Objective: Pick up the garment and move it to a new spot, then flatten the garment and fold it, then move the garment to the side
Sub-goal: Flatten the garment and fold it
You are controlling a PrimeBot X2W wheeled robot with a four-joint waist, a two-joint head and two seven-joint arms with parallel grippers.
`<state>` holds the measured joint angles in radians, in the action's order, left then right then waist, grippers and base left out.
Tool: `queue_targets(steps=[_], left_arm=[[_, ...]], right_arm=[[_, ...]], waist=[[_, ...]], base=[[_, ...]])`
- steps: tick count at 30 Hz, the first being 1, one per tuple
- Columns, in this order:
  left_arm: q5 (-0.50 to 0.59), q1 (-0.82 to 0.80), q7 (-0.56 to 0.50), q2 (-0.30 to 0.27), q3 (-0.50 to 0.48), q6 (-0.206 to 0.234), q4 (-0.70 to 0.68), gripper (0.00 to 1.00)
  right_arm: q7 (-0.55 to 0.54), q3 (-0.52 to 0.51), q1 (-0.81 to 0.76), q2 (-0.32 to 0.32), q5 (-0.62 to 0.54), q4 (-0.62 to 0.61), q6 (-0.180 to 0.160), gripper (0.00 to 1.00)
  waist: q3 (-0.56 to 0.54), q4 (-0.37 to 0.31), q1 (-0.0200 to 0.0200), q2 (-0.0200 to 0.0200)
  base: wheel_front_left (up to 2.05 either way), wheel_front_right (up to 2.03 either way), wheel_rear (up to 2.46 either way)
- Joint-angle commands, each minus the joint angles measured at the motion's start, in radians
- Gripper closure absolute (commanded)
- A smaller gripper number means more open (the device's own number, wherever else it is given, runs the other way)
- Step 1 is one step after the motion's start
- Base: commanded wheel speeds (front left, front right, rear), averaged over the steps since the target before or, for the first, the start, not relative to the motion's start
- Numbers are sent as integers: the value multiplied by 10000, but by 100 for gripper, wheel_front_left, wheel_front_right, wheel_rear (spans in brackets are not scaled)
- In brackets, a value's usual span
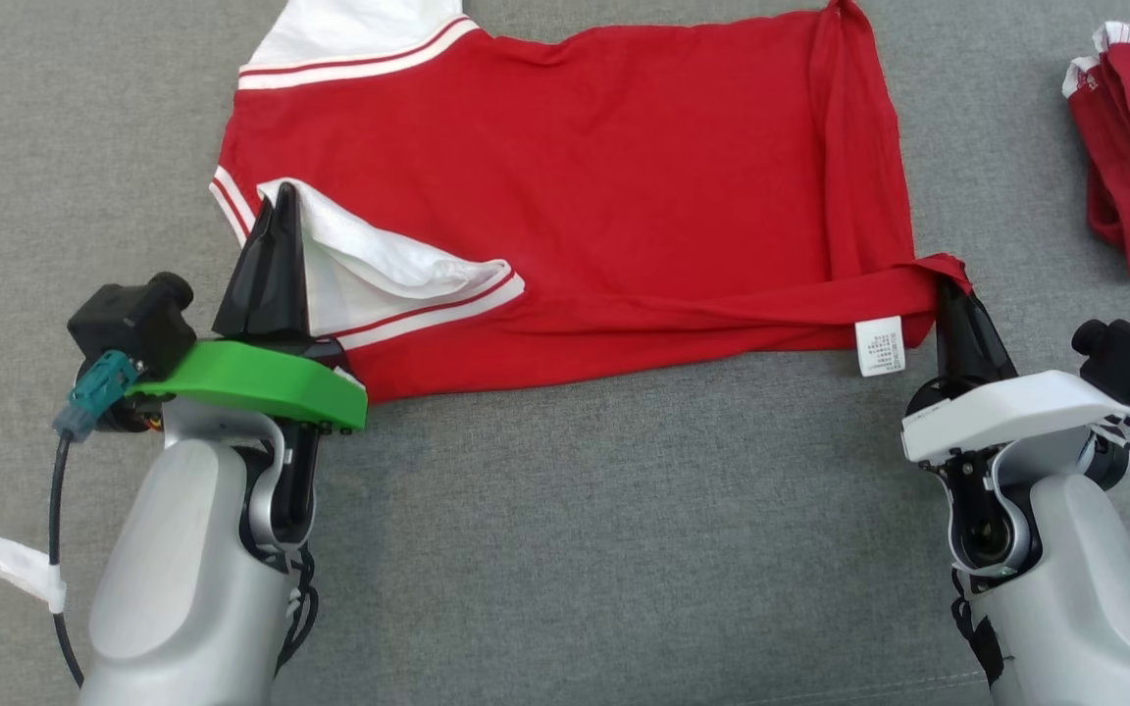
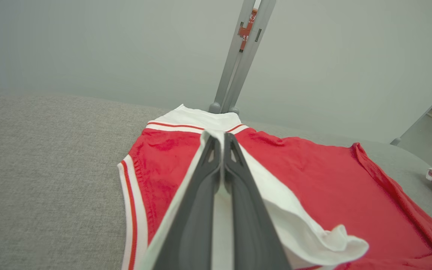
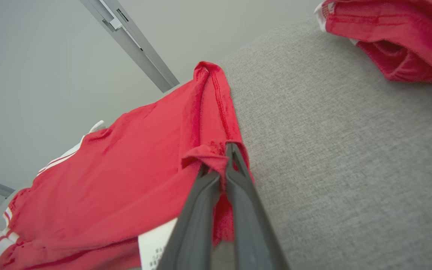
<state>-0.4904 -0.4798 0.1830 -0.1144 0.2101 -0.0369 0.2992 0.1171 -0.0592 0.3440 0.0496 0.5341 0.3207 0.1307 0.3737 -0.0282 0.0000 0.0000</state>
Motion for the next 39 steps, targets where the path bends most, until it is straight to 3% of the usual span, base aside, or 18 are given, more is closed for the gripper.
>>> queue_targets(steps=[1, 17, 18, 19, 20, 21, 22, 23, 29, 39], left_arm=[[12, -324, 144, -38, -59, -76, 247, 100], [587, -2029, 822, -39, -402, -282, 1912, 100], [652, -2141, 820, -27, -453, -302, 1959, 100], [739, -2227, 823, -20, -504, -312, 1942, 100], [819, -2281, 826, 0, -564, -338, 1940, 100], [889, -2302, 826, 31, -595, -348, 1970, 100], [1025, -2333, 827, 57, -578, -397, 1976, 71], [1087, -2350, 828, 86, -532, -459, 1965, 0], [1224, -1869, 823, 346, -625, -736, 1539, 0], [1061, 121, 823, 534, -817, -809, 490, 0]], right_arm=[[136, -41, 214, 26, -24, 167, 0, 100], [615, 653, 1527, 19, -226, 1272, 0, 100], [565, 741, 1599, 21, -262, 1333, 0, 75], [531, 811, 1626, 22, -303, 1385, 0, 58], [546, 868, 1672, 21, -347, 1413, 0, 0], [575, 882, 1704, 25, -382, 1432, 0, 0], [599, 900, 1724, 27, -449, 1435, 0, 0], [628, 914, 1729, 24, -500, 1409, 0, 0], [730, 694, 1177, 22, -988, 812, 0, 0], [220, -59, -493, 21, -2219, -1736, 0, 0]], waist=[[206, -155, 0, 0], [561, -274, 0, 0], [568, -272, 0, 0], [572, -270, 0, 0], [574, -269, 0, 0], [570, -267, 0, 0], [562, -264, 0, 0], [549, -262, 0, 0], [342, -187, 0, 0], [-328, 10, 0, 0]], base=[[0, 0, 0], [0, 0, 0], [0, 0, 0], [0, 0, 0], [0, 0, 0], [0, 0, 0], [0, 0, 0], [0, 0, 0], [0, 0, 0], [0, 0, 0]])
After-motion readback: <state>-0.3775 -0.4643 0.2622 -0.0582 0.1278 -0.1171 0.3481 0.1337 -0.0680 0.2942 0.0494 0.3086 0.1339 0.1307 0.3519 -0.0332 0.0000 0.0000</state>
